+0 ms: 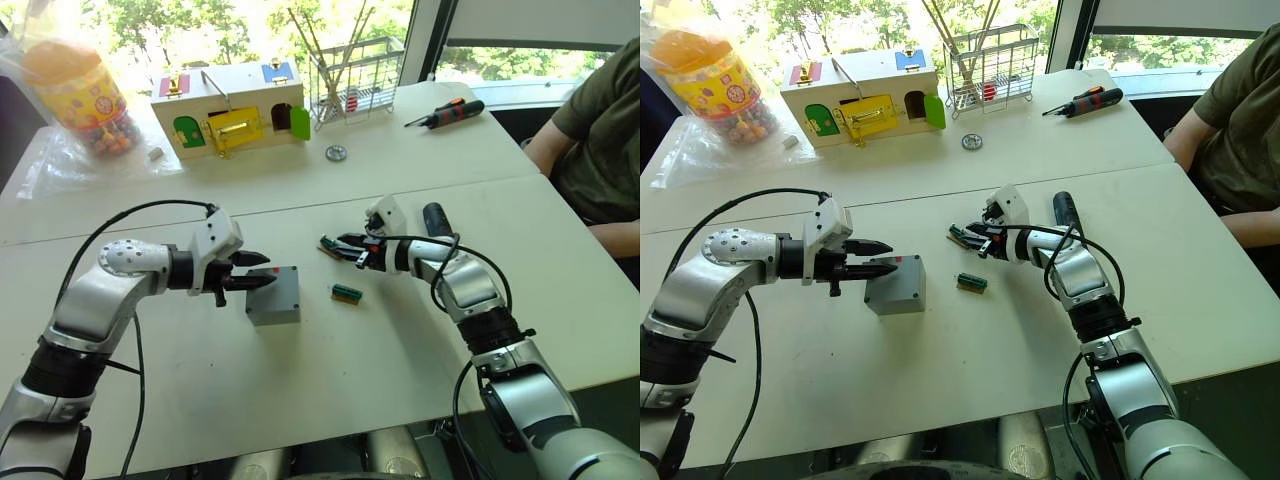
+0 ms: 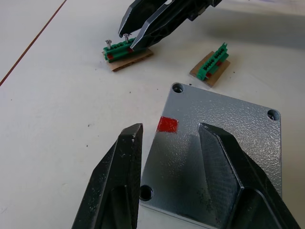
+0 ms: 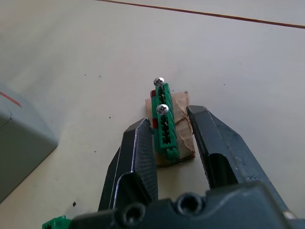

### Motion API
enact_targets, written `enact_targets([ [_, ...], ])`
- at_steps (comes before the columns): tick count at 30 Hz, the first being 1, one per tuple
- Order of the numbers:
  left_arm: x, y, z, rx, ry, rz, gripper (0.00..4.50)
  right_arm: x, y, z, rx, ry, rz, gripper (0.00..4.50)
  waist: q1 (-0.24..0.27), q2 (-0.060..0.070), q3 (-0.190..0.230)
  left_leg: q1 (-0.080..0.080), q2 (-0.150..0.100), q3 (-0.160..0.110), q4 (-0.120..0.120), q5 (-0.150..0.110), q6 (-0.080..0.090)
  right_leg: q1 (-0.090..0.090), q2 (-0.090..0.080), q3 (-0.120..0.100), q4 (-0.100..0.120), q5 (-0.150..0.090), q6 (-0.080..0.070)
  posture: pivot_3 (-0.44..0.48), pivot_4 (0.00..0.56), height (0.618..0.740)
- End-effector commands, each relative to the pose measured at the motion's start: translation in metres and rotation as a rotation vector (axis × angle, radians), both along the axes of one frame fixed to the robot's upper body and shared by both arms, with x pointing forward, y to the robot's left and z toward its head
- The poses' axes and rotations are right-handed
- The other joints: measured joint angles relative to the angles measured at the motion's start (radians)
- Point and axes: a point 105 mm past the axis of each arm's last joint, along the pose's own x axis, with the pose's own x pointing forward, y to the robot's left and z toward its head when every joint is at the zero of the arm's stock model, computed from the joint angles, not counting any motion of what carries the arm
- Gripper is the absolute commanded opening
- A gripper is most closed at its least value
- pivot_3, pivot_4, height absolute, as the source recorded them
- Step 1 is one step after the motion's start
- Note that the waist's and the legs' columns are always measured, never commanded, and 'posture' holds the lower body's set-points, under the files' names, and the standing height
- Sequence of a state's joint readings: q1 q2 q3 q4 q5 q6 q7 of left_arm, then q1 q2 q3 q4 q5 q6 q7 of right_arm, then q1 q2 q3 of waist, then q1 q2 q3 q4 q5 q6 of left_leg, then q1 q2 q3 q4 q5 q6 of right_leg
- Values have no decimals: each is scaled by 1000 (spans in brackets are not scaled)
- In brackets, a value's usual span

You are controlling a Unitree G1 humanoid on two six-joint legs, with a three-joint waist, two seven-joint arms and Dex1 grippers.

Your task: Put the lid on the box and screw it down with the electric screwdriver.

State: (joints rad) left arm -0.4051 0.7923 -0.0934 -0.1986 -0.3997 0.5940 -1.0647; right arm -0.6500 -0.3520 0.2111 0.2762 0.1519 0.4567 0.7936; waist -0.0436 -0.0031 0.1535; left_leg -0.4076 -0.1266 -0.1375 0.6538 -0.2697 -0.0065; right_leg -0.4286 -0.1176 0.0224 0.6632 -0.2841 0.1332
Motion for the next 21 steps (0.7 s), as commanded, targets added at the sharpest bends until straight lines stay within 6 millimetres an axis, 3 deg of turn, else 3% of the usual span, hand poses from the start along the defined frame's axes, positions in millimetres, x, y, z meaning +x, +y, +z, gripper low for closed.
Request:
enact_targets([
  [1, -1, -3, 6, 1, -38, -14, 1857, 5, 3, 19, 40, -45, -1, 1344, 0, 0, 0, 0, 0, 0, 0, 0, 0, 0, 0, 0, 0, 0, 0, 0, 150, 740],
  [9, 0, -1, 7, 3, -39, -13, 1857, 5, 4, 16, 47, -36, -4, 1344, 0, 0, 0, 0, 0, 0, 0, 0, 0, 0, 0, 0, 0, 0, 0, 0, 150, 740],
  [13, 2, -5, 13, 3, -46, -15, 1857, 5, 4, 15, 44, -34, -4, 59, 0, 0, 0, 0, 0, 0, 0, 0, 0, 0, 0, 0, 0, 0, 0, 0, 150, 740],
  [21, -3, -16, 25, 2, -53, -20, 1857, 3, 3, 16, 41, -35, 3, 59, -2, 0, 0, 0, 0, 0, 0, 0, 0, 0, 0, 0, 0, 0, 0, 0, 150, 740],
])
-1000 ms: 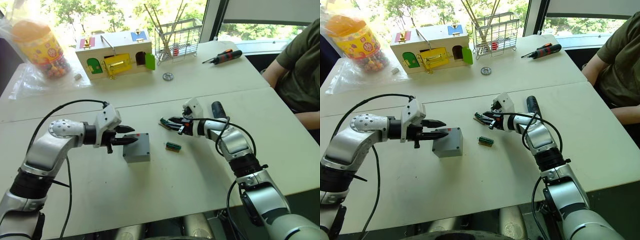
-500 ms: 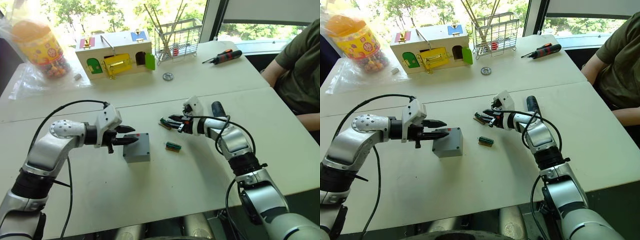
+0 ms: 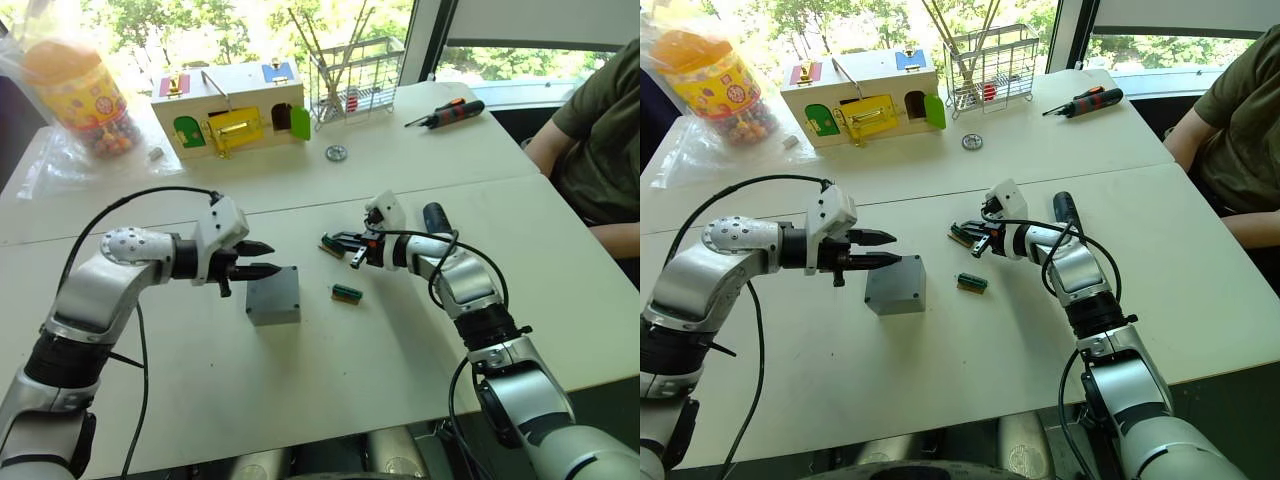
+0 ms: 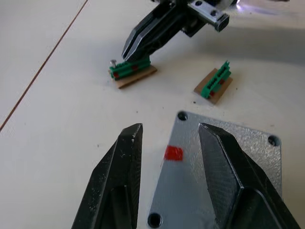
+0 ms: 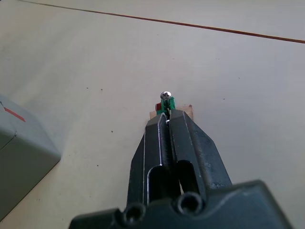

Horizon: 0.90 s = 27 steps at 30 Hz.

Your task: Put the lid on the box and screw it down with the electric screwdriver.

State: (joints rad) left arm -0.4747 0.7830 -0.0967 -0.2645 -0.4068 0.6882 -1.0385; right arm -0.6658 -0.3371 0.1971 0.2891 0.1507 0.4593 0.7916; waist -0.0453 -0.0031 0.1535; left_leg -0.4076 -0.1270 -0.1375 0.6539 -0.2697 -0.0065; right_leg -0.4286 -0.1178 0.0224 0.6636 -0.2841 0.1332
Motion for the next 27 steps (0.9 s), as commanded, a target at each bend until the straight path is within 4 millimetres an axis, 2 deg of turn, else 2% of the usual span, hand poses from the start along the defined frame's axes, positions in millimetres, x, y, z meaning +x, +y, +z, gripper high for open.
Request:
enact_targets([
  [1, -5, -3, 6, -4, -17, -9, 1857, 0, 2, 14, 33, -33, 11, 59, 0, 0, 0, 0, 0, 0, 0, 0, 0, 0, 0, 0, 0, 0, 0, 0, 150, 740],
  [10, -6, 7, 5, 2, -7, 16, 1857, -4, 3, 38, 73, -82, 30, 59, 1, 0, 0, 0, 0, 0, 0, 0, 0, 0, 0, 0, 0, 0, 0, 0, 150, 740],
  [16, -10, 19, 18, -71, 10, 49, 1857, -11, 7, 58, 94, -124, 50, 59, 1, 0, 0, 0, 0, 0, 0, 0, 0, 0, 0, 0, 0, 0, 0, 0, 150, 740],
  [19, -11, 30, 20, -92, 19, 81, 1857, -21, 12, 69, 105, -144, 85, 59, 1, 0, 0, 0, 0, 0, 0, 0, 0, 0, 0, 0, 0, 0, 0, 0, 150, 740],
  [22, -19, 43, 14, -118, 49, 123, 1857, -44, 31, 78, 125, -150, 175, 59, -1, 0, 0, 0, 0, 0, 0, 0, 0, -1, 0, 0, 0, 0, 0, 0, 150, 740],
  [25, -25, 49, 6, -153, 77, 156, 1857, -58, 42, 76, 128, -137, 220, 59, 1, 0, 0, 0, 1, 0, -1, 0, 0, -1, 0, 0, 0, 0, 0, 0, 150, 740],
  [27, -30, 52, -6, -188, 106, 186, 1857, -68, 51, 69, 130, -115, 249, 59, 4, 0, 0, 0, 0, 0, -1, 0, 0, 0, 0, 0, 0, 0, 0, 0, 150, 740],
])
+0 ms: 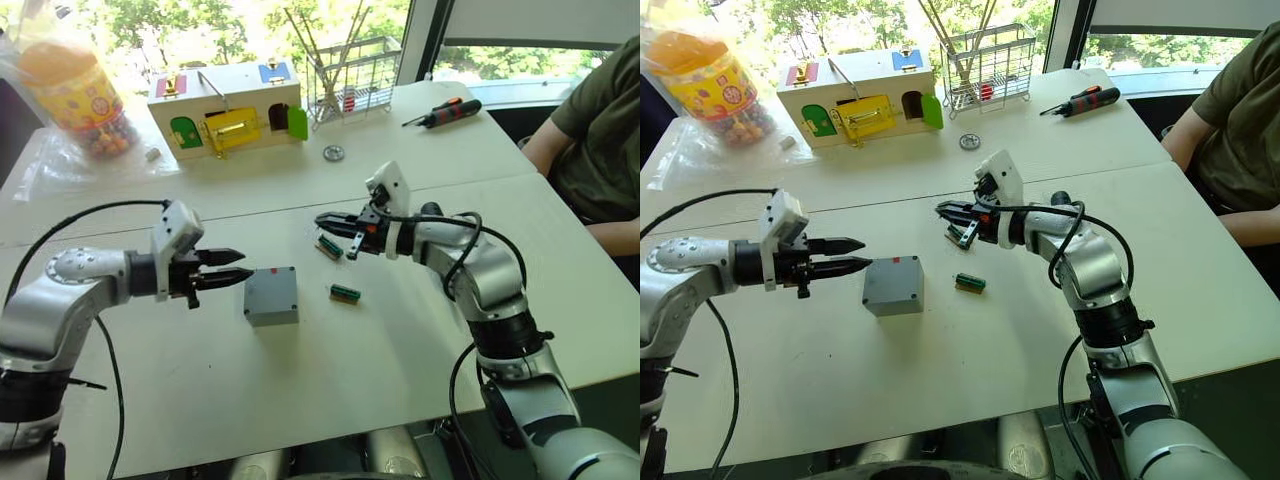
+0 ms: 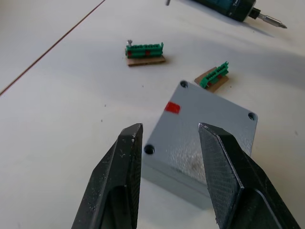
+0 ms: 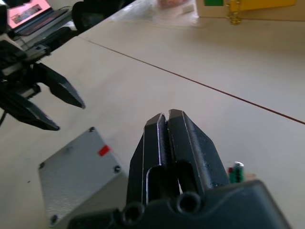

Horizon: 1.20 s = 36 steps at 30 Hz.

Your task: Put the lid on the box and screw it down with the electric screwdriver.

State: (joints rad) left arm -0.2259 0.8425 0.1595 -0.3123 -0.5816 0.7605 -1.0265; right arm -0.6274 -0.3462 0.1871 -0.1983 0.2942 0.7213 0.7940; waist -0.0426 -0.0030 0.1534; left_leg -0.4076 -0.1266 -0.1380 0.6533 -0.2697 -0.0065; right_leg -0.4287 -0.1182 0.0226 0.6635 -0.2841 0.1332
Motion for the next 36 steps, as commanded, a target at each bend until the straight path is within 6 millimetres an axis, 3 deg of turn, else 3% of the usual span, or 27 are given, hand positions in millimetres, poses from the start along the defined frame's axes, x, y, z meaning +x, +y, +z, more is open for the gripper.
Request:
enact_targets([
  [1, -9, 3, -4, -52, -11, 36, 1857, -20, 19, -3, 16, 7, 73, 59, 2, 0, 0, 0, 0, 0, 0, 0, 0, 0, 0, 0, 0, 0, 0, 0, 150, 740],
  [8, -17, -6, -12, -78, 8, 35, 1857, -28, 28, -21, -8, 46, 94, 59, 11, 0, 0, 0, 0, 0, 1, 0, 0, 1, 0, 0, 0, 0, 0, 0, 150, 740],
  [36, -16, -14, -4, -78, 1, -22, 1857, -14, 24, -36, -43, 68, 50, 59, 7, 0, 0, 0, 0, 0, 1, 0, 0, 1, 0, 0, 0, 0, 0, 0, 150, 740],
])
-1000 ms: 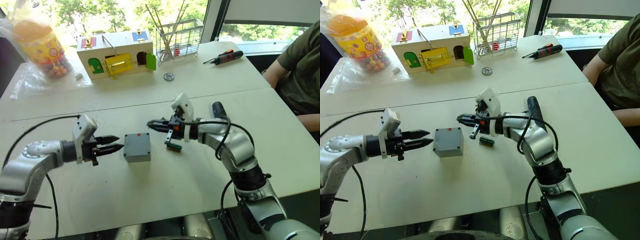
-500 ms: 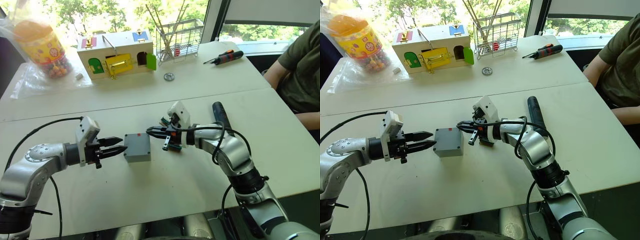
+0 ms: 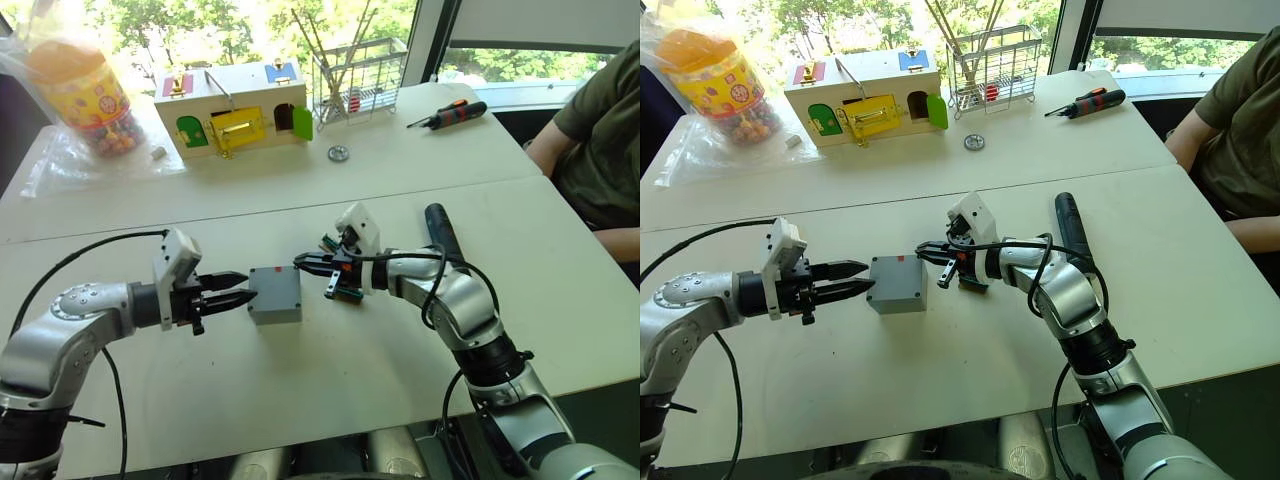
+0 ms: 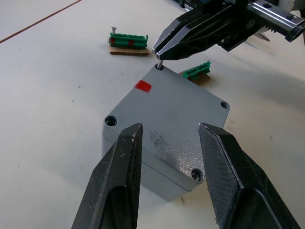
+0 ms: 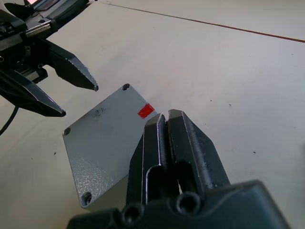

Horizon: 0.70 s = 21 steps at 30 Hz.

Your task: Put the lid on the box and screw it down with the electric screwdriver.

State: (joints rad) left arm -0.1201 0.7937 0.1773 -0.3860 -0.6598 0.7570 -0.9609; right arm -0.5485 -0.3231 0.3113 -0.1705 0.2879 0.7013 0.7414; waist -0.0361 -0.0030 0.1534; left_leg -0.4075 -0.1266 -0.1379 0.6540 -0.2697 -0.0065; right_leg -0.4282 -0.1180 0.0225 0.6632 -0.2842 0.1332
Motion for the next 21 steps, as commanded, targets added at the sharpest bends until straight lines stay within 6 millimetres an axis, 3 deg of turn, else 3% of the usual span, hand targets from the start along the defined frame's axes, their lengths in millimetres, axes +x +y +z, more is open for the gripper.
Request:
enact_targets([
  [1, 0, -3, 8, 7, -36, -27, 1857, -2, 6, 8, 8, -35, 29, 59, 0, 0, 0, 0, 0, 0, 0, 0, 0, 0, 0, 0, 0, 0, 0, 0, 150, 740],
  [2, 0, -4, 9, 7, -37, -28, 1857, -3, 7, 7, 5, -33, 33, 59, 0, 0, 0, 0, 0, 0, 0, 0, 0, 0, 0, 0, 0, 0, 0, 0, 150, 740],
  [4, 0, -4, 9, 6, -39, -30, 1857, -3, 7, 7, 1, -33, 39, 582, 0, 0, 0, 0, 0, 0, 0, 0, 0, 0, 0, 0, 0, 0, 0, 0, 150, 740],
  [6, 1, -5, 9, 7, -40, -31, 1857, -4, 7, 7, -3, -35, 43, 1396, -1, 0, 0, 0, 0, 0, 0, 0, 0, 0, 0, 0, 0, 0, 0, 0, 150, 740],
  [10, 1, -7, 9, 4, -42, -34, 1857, -2, 6, 10, -5, -46, 40, 3525, -1, 0, 0, 0, 0, 0, 0, 0, 0, 0, 0, 0, 0, 0, 0, 0, 150, 740],
  [13, 1, -9, 9, 0, -44, -42, 1857, -1, 3, 16, 3, -57, 33, 4481, 0, 0, 0, 0, 0, 0, 0, 0, 0, 0, 0, 0, 0, 0, 0, 0, 150, 740],
  [16, 1, -15, 11, -6, -50, -65, 1857, -2, -5, 35, 52, -62, 21, 4481, 1, 0, 0, 0, 0, 0, 0, 0, 0, 0, 0, 0, 0, 0, 0, 0, 150, 740],
  [21, 0, -33, 22, -4, -92, -155, 1857, -2, -53, 72, 74, -38, -91, 4481, 18, 0, 0, 0, 0, 0, 0, 0, 0, 0, 0, 0, -1, 0, 0, 0, 150, 740],
])
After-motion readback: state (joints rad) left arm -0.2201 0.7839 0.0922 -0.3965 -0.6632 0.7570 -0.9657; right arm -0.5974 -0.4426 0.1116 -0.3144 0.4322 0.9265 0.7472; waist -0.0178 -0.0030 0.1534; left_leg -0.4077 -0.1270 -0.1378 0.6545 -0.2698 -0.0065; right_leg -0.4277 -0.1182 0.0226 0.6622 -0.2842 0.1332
